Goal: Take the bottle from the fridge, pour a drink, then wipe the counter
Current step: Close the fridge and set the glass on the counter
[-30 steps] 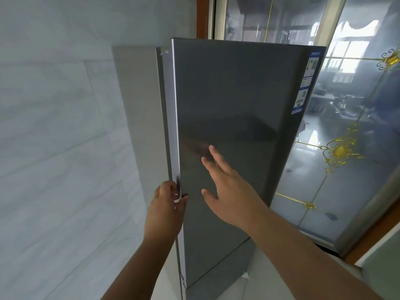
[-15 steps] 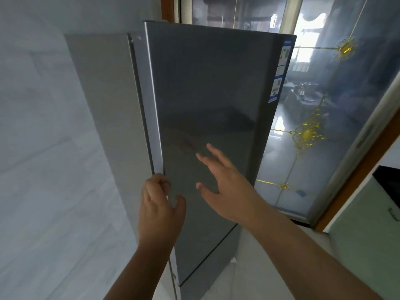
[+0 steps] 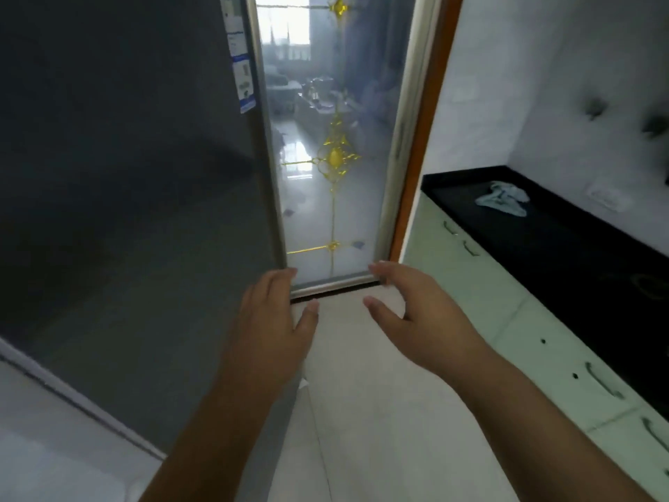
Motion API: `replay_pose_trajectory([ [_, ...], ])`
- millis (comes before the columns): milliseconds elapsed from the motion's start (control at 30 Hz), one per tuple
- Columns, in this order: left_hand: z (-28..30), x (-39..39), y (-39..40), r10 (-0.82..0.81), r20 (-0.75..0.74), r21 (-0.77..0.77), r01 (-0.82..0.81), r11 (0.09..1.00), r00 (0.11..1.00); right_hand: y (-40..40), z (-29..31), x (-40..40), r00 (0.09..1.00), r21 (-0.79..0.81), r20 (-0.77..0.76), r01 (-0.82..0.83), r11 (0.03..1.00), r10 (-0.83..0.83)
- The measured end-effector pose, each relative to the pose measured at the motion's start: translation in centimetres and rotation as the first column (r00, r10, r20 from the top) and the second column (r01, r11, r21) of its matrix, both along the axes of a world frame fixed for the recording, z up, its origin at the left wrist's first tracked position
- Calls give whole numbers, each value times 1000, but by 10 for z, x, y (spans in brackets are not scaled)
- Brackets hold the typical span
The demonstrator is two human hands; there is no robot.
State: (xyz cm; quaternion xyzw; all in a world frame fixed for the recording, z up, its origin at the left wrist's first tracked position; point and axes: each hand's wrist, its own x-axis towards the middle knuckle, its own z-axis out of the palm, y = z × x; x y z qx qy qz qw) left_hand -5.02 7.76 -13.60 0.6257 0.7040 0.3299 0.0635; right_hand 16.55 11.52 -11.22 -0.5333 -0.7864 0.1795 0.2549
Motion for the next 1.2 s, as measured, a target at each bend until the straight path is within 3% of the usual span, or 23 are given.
replay_pose_trajectory([
  [200,-20,132,38,-407,-67,-126,397,909,911,-55,-12,142,900,-109,85,435,894,-428],
  [333,-20,233,28,-658,-79,-182,639,748,748,-121,-17,235,720,-138,90,693,707,-688],
  [467,-10,331,-3,-801,-124,-202,775,598,586,-201,-24,311,506,-163,93,857,488,-858],
  [567,-7,402,-38,-878,-131,-211,853,478,460,-261,-27,356,355,-197,85,922,334,-931],
  [733,-4,507,-110,-939,-163,-194,924,331,302,-352,-26,420,195,-218,88,961,172,-977],
  [900,-9,595,-180,-975,-138,-178,964,199,176,-431,-27,479,103,-189,109,979,81,-989],
  [1200,-29,726,-251,-989,-149,-259,964,55,17,-514,-49,574,-26,-205,146,977,-56,-989],
])
